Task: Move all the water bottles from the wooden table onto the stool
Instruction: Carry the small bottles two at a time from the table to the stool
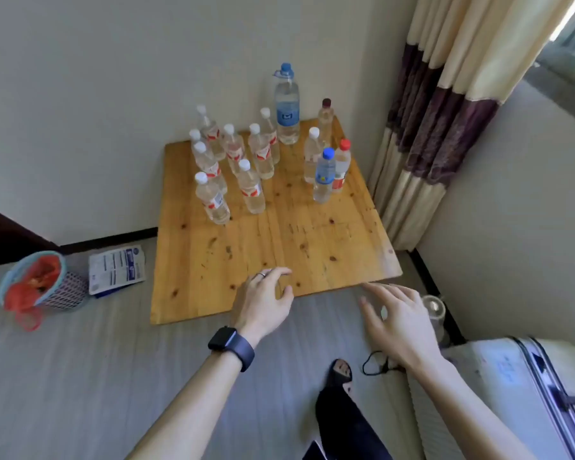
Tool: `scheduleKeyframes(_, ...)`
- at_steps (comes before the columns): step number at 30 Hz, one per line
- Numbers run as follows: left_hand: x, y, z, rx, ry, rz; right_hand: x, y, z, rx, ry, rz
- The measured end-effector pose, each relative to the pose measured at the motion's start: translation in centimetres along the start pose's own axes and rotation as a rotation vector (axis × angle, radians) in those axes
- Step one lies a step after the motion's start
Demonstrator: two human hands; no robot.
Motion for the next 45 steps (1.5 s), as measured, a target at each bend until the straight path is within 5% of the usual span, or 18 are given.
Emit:
scheduleKeyframes(24,36.0,-5.9,-6.3,-0.322,-0.136,0.019,37.3,-7.5,-3.2,0.163,0.131,0.247)
scheduleKeyframes(31,41.9,-3.5,-6.4,-0.523,-0.184,0.082,47.3,-7.0,-4.9,0.187,0.104,0.381)
scheduleKeyframes(37,44.3,-1.8,-6.2,-0.448,-0.283,0.16,52.6,-5.3,-5.7,0.24,-0.02,0.529)
scheduleKeyframes(45,46.0,-0.4,-6.3,-0.444,-0.316,0.15,53.0,-4.2,-6.9,0.338,-0.133,0.509)
Point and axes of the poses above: each hand's wrist, its own x-axis towards the middle knuckle, its own y-axis out of the palm, z = x × y, the point moved 2 cm from there along x, towards the middle knuckle, and after that the axes turned 14 degrees about z, right-handed, at the moved point
